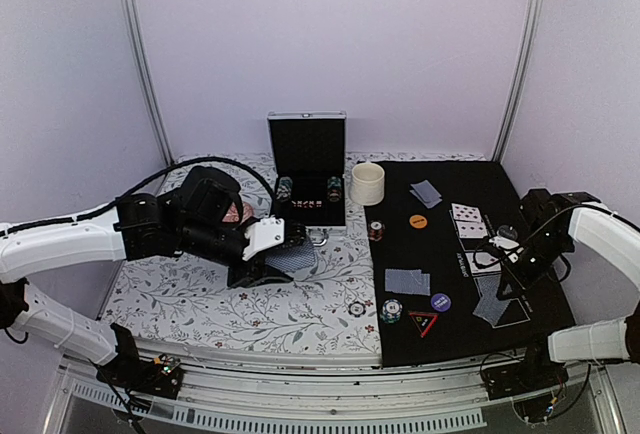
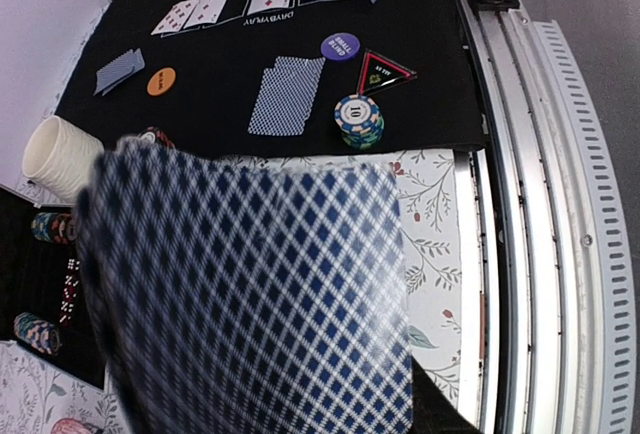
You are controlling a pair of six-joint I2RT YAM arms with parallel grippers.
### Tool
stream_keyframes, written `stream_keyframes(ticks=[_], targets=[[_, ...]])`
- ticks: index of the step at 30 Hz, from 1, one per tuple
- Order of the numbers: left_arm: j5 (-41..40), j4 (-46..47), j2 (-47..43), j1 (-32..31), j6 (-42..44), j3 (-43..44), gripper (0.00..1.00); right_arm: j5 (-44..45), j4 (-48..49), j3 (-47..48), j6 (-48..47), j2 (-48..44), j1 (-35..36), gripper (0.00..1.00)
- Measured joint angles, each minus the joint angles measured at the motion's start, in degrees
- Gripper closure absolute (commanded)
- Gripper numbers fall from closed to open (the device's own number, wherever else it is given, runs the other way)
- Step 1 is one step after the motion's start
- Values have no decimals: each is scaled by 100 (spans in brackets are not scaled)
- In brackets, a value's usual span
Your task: Distribute texas hold em gaming equipment
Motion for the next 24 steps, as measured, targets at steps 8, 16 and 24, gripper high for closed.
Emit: stream_keyframes(ticks=[8, 16, 24], targets=[[85, 52, 0, 50, 0, -33, 56, 892, 306, -146, 74, 474, -376, 98], [125, 74, -2, 76, 0, -33, 56, 1237, 538, -295, 205, 621, -656, 92], [125, 74, -2, 105, 0, -33, 56, 1576, 560, -295, 310, 706, -765, 63]])
